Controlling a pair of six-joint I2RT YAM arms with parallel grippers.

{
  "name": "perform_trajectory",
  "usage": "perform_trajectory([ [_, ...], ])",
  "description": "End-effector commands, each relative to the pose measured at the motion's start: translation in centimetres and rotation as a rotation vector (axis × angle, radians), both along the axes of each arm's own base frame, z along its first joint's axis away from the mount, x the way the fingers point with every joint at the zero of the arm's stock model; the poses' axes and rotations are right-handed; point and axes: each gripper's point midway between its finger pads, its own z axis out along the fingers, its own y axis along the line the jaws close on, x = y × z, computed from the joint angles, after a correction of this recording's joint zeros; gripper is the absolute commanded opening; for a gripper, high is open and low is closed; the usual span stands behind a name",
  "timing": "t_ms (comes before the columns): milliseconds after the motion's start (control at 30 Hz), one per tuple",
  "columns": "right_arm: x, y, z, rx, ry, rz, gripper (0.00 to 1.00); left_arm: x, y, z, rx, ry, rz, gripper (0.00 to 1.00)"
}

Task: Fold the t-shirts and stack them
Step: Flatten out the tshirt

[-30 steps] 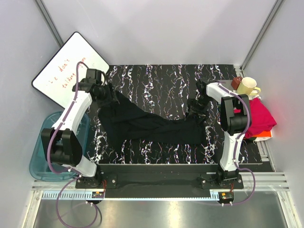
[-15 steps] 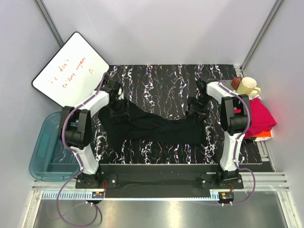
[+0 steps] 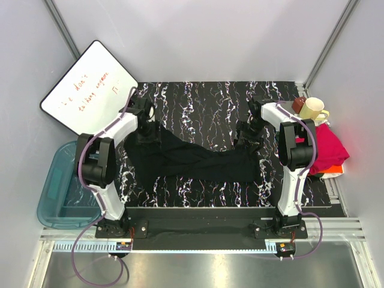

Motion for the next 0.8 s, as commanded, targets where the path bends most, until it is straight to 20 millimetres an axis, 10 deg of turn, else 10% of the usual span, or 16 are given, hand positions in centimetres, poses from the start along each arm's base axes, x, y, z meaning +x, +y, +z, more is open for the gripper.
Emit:
perform_trajectory([
  [0,1.2,0.5,1.2,0.025,-0.042,-0.006,0.88,3.2,1.6,4.3,0.057,-0.175,0.041,0.61],
  [600,1.1,0.4,0.9,0.027,-0.030,0.019,0.90,1.5,5.2,-0.1,0.075,-0.034,0.118,0.59],
  [767,1.1,0.3,0.7,0.022,-0.030,0.020,0.90,0.5,4.6,-0.5,0.038,-0.014,0.105,0.39],
])
